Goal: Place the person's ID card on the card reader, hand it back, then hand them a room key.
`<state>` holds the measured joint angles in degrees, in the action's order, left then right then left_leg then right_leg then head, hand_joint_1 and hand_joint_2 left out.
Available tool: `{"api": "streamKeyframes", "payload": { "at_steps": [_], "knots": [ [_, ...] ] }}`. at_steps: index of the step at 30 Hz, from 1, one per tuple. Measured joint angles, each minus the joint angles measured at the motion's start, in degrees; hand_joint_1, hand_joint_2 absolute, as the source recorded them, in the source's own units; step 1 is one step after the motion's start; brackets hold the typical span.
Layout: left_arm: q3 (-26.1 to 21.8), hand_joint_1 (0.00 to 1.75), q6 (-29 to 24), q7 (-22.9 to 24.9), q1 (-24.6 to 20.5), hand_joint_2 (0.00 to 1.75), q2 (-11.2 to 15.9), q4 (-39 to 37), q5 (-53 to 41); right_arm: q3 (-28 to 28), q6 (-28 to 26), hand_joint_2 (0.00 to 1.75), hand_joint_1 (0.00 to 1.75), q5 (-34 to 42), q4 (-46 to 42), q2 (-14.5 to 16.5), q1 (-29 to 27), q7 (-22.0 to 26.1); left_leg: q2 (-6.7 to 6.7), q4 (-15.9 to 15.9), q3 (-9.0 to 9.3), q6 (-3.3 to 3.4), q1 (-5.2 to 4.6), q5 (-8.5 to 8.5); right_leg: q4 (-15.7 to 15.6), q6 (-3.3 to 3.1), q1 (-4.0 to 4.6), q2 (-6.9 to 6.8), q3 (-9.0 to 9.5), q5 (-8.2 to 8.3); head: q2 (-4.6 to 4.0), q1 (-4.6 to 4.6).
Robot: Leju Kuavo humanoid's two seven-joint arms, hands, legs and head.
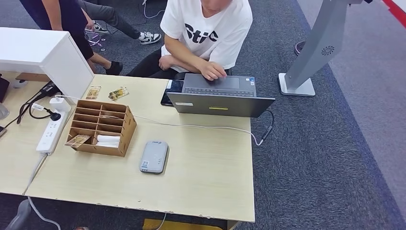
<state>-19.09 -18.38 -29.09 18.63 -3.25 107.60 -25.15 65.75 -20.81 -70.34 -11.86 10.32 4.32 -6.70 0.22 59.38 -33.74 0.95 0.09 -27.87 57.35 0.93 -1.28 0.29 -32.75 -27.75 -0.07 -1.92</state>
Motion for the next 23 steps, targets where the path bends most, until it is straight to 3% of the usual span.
{"api": "streamKeyframes", "payload": {
  "at_steps": [4, 8, 12, 16, 19, 23],
  "knots": [
    [-14.88, 0.00, 12.94, -1.62, -2.88, 1.75, -5.75, -3.88, 1.20, 0.68, -0.84, 1.75, 0.00, 0.70, -0.01, 0.02, 0.03, 0.66, -0.01, 0.00, 0.01, 0.00, 0.00, 0.00, 0.00, 0.00, 0.01, -0.02, 0.02, 0.00, 0.00, -0.01],
    [-29.17, 0.00, 15.18, -2.11, -7.33, 1.75, -8.86, -11.60, -2.07, 1.04, -1.30, 1.75, 0.00, 0.83, -0.01, 0.02, -0.06, 0.18, 0.00, 0.00, 0.03, 0.00, 0.00, 0.00, 0.00, -0.02, 0.02, 0.01, 0.02, -0.01, 0.00, 0.05],
    [-41.26, 0.00, 12.28, -1.85, -12.18, 1.75, -9.39, -22.97, -5.55, 1.13, -1.42, 1.75, 0.00, 0.46, -0.01, 0.01, -0.05, -0.44, -0.04, -0.01, 0.03, 0.00, 0.00, 0.00, 0.00, -0.06, 0.01, -0.05, 0.05, -0.05, 0.00, 0.05],
    [-50.89, 0.00, 4.90, -0.36, -16.41, 1.75, -7.91, -39.66, -7.94, 1.14, -1.90, 1.75, 0.00, -0.61, -0.03, -0.09, -0.08, -1.51, -0.04, -0.02, 0.05, 0.01, -0.01, -0.01, 0.00, -0.05, 0.00, -0.05, 0.07, -0.05, 0.00, 0.10],
    [-55.39, 0.00, -0.49, 0.61, -18.31, 1.75, -6.42, -51.86, -9.20, 1.14, -2.07, 1.75, 0.00, -1.28, -0.09, -0.41, -0.12, -2.23, -0.04, 0.00, 0.05, 0.03, -0.01, -0.02, -0.01, -0.04, -0.02, -0.06, 0.07, -0.06, 0.00, 0.10],
    [-57.90, 0.00, -3.04, 2.52, -19.49, 1.75, -5.33, -61.48, -10.16, 1.14, -2.19, 1.75, 0.00, -1.78, -0.18, -0.89, -0.26, -2.80, -0.07, 0.01, 0.05, 0.05, -0.02, -0.03, -0.03, -0.03, -0.04, -0.09, 0.09, -0.06, 0.00, -0.01]
  ]
}}
